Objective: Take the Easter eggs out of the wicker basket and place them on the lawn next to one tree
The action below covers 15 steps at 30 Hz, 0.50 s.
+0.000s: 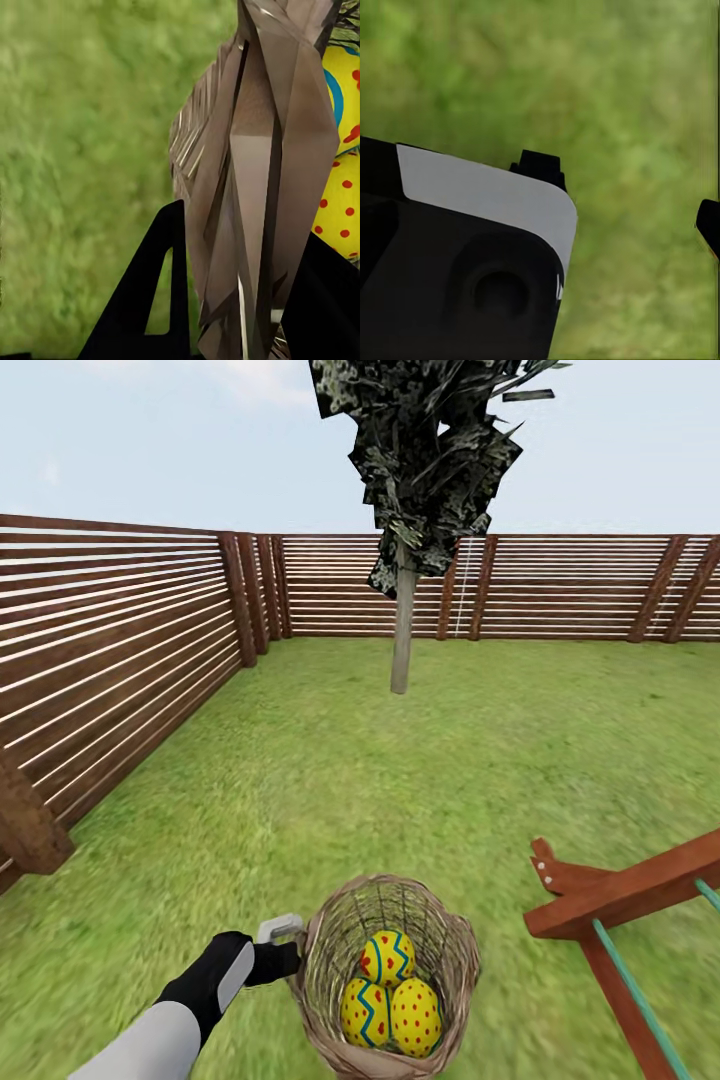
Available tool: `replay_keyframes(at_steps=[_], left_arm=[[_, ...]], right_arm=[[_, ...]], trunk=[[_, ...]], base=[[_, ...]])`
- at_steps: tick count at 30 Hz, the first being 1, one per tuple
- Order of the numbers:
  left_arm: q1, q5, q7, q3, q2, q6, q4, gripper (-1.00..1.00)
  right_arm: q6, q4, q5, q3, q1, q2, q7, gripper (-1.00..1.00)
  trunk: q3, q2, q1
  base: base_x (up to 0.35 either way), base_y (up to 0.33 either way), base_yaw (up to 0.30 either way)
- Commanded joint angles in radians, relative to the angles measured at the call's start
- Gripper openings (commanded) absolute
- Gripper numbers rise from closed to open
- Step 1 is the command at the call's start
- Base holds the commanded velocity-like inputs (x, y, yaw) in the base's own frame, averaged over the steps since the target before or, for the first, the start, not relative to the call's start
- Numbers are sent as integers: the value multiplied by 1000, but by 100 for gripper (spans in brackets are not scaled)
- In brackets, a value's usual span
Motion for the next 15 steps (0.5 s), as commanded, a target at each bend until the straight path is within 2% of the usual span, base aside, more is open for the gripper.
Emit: replay_keyframes(at_steps=[1,15], left_arm=[[0,15,-1,6,-1,7,-2,-100],[0,15,-1,6,-1,7,-2,-100]], right_arm=[[-7,4,5,-8,-2,-1,2,100],[-7,4,3,-8,-2,-1,1,100]], trunk=[[-1,0,1],[-1,0,1]], base=[[319,0,0],[319,0,0]])
